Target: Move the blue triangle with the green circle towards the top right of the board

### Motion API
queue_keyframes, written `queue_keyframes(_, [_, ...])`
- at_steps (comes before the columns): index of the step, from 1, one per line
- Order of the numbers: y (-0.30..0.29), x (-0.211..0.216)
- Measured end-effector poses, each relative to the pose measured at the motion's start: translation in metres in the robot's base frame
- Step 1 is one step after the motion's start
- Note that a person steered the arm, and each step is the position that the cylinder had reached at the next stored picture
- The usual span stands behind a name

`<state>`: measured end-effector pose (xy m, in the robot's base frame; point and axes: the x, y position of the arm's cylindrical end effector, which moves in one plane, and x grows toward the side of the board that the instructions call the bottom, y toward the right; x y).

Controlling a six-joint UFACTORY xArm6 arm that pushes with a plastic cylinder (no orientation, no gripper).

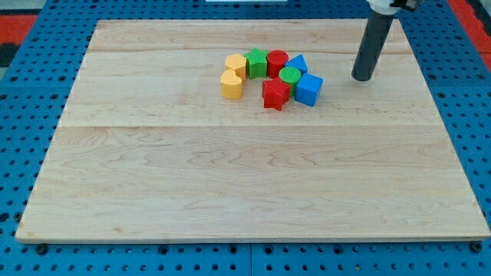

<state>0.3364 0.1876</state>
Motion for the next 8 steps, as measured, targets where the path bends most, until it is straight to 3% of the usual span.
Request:
queue_keyframes(3, [-0.047,0.002])
queue_keyframes(8, [-0.1,0.06])
